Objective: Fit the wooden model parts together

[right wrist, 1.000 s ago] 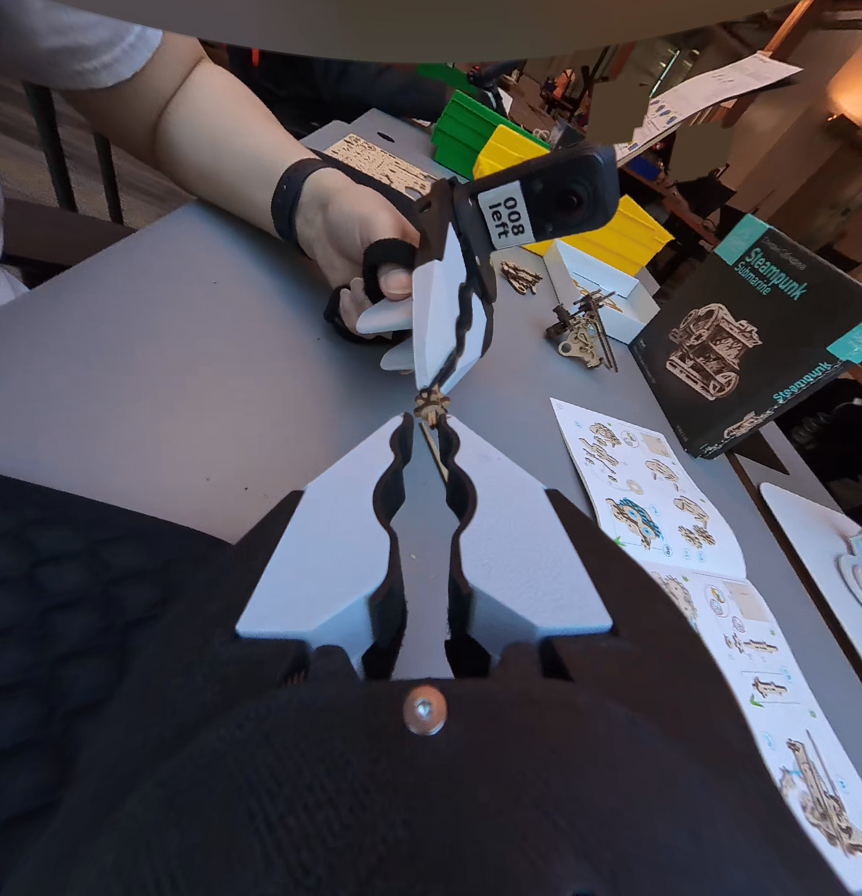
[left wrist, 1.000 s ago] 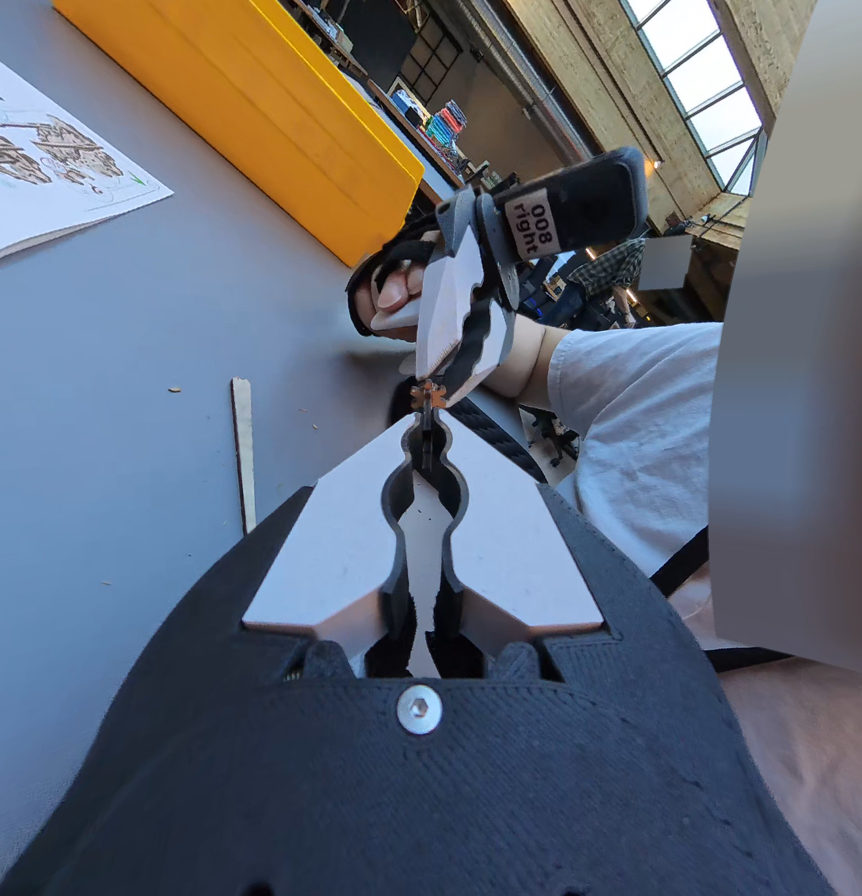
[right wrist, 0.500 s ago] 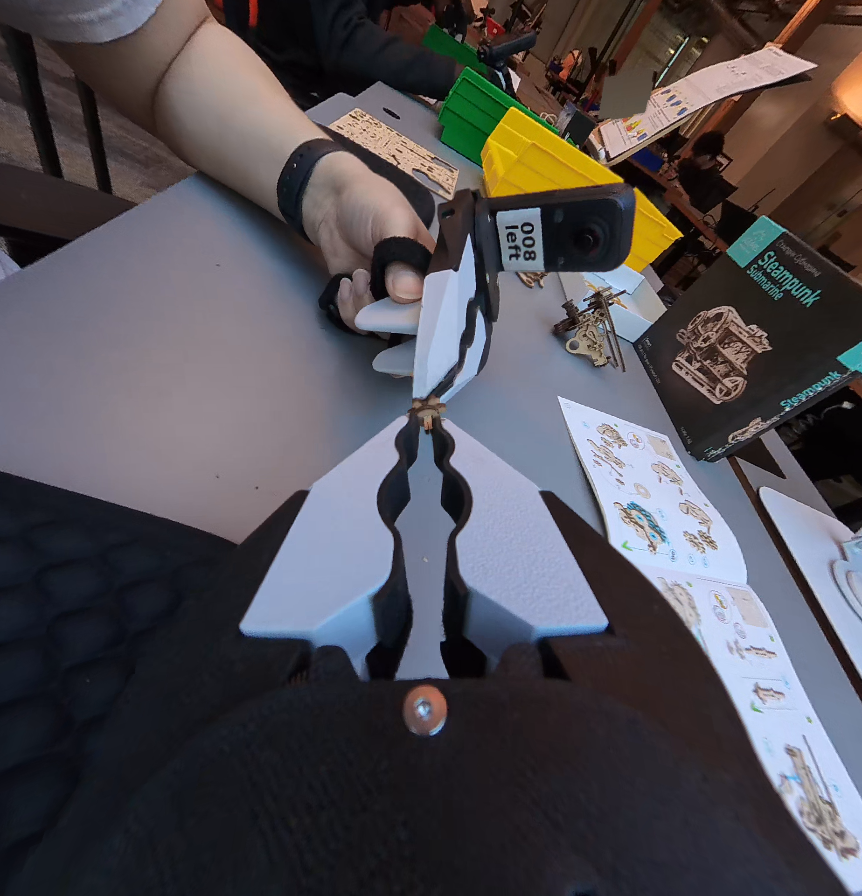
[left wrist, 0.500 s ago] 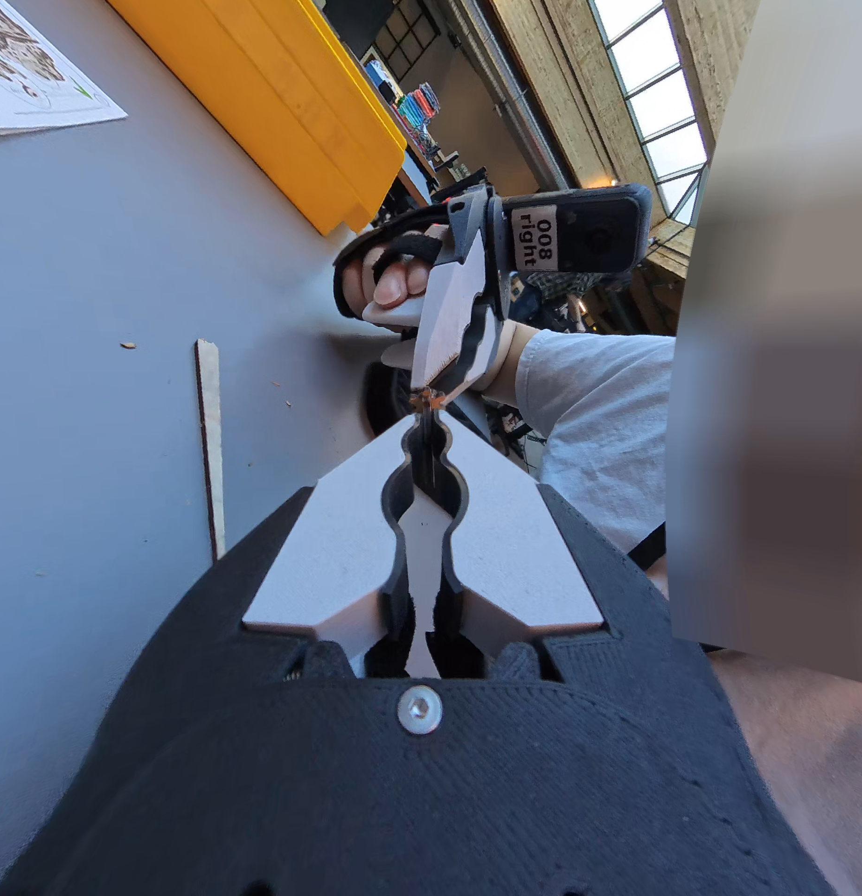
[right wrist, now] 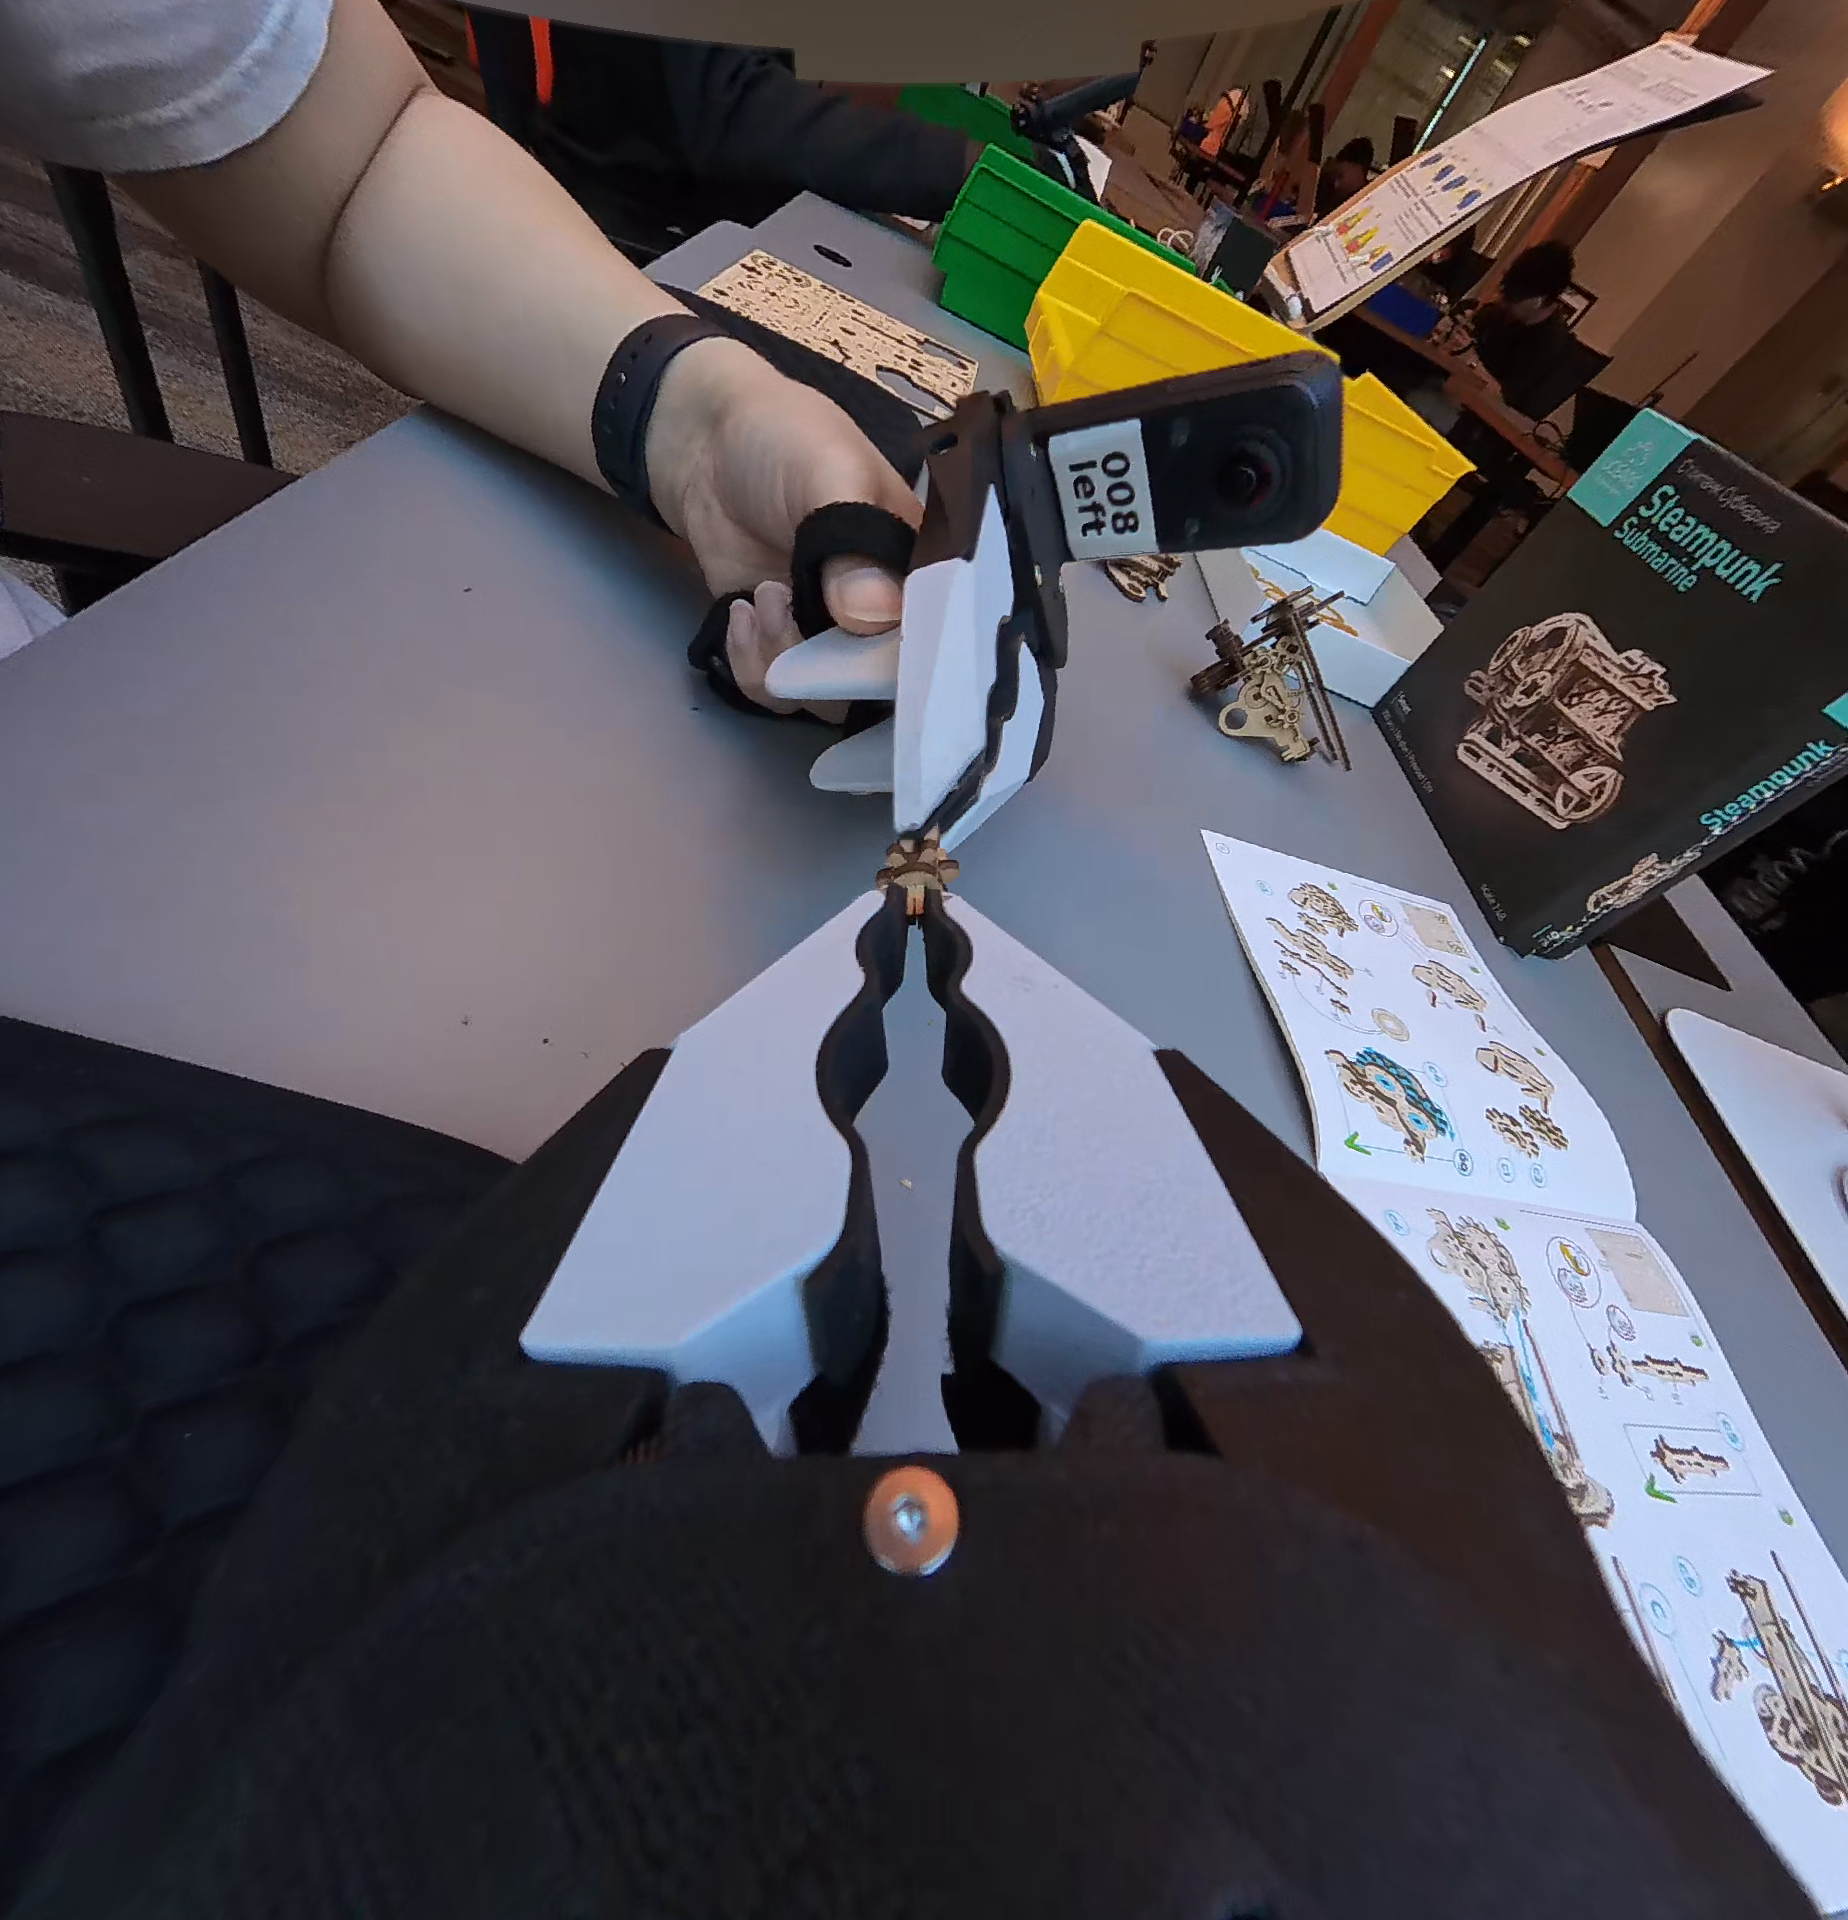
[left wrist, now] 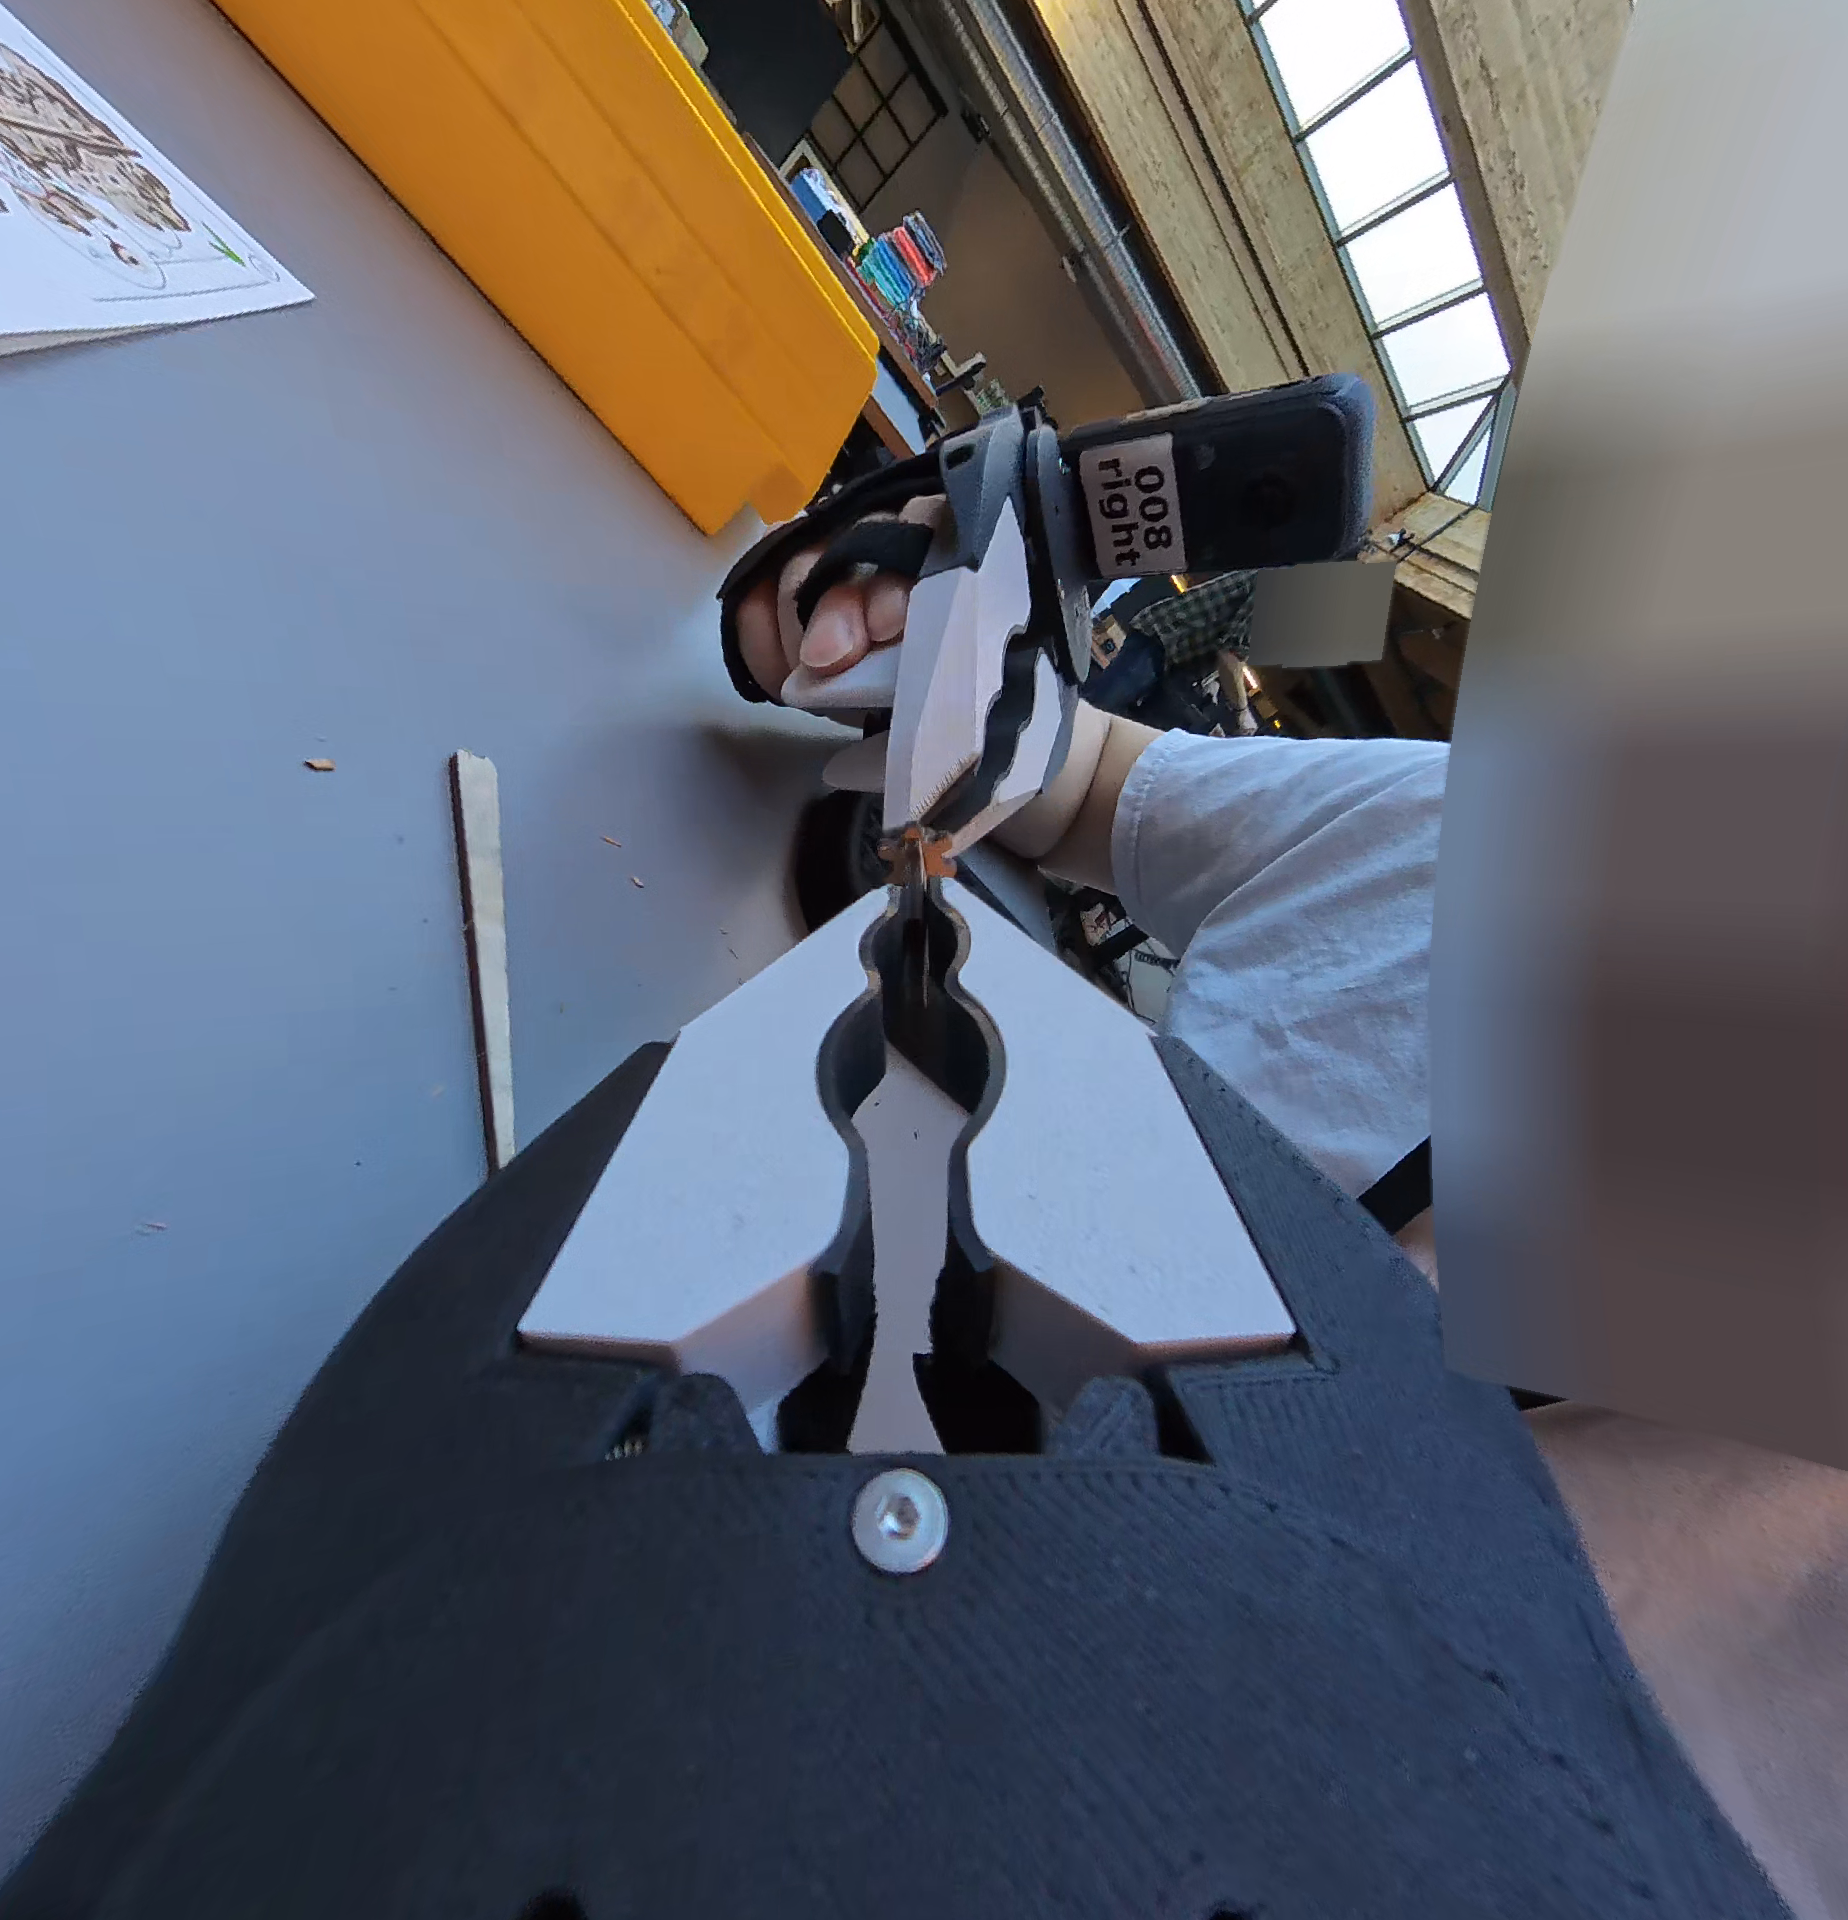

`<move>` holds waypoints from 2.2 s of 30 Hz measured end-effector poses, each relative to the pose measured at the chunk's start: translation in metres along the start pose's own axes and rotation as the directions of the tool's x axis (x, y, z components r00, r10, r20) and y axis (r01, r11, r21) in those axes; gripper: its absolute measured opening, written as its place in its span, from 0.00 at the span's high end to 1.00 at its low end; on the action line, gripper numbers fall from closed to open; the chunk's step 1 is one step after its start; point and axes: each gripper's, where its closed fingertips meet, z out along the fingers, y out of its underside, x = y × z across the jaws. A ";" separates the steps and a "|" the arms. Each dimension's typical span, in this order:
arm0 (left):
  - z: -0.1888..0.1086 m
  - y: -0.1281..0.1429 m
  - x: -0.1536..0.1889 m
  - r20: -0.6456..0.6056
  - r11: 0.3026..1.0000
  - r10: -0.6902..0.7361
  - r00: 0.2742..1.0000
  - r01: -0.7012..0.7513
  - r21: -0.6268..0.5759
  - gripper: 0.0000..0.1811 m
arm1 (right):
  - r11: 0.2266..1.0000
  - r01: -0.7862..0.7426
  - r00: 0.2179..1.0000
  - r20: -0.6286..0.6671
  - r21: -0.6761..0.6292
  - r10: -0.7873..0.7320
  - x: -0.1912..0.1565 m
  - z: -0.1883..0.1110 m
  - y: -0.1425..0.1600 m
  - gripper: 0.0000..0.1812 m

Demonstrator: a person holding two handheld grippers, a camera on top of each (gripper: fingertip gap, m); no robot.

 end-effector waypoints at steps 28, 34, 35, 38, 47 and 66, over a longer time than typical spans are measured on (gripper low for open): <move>-0.002 0.000 -0.009 0.029 0.998 -0.053 0.998 0.053 0.026 1.00 | 0.998 -0.060 0.998 -0.035 -0.025 0.059 0.001 0.004 0.005 1.00; 0.004 0.008 -0.004 0.009 0.999 -0.041 0.999 0.041 -0.032 1.00 | 1.000 0.001 0.998 0.063 -0.022 0.001 -0.007 0.001 0.004 1.00; 0.004 0.009 -0.004 0.012 0.999 -0.038 0.999 0.039 -0.038 1.00 | 1.000 -0.003 0.998 0.065 -0.029 0.005 -0.007 0.001 0.005 1.00; 0.003 0.006 -0.006 0.027 0.999 -0.039 0.999 0.040 -0.014 1.00 | 0.999 -0.035 0.999 0.024 -0.029 0.036 -0.003 0.003 0.005 1.00; -0.002 -0.002 -0.010 0.055 0.998 -0.036 0.998 0.033 0.046 1.00 | 0.992 -0.125 0.989 -0.076 -0.012 0.124 0.005 0.007 0.006 1.00; 0.003 0.007 -0.008 0.058 1.000 -0.010 0.998 0.011 -0.019 1.00 | 0.998 -0.030 0.999 0.027 -0.057 0.032 -0.004 0.005 0.007 1.00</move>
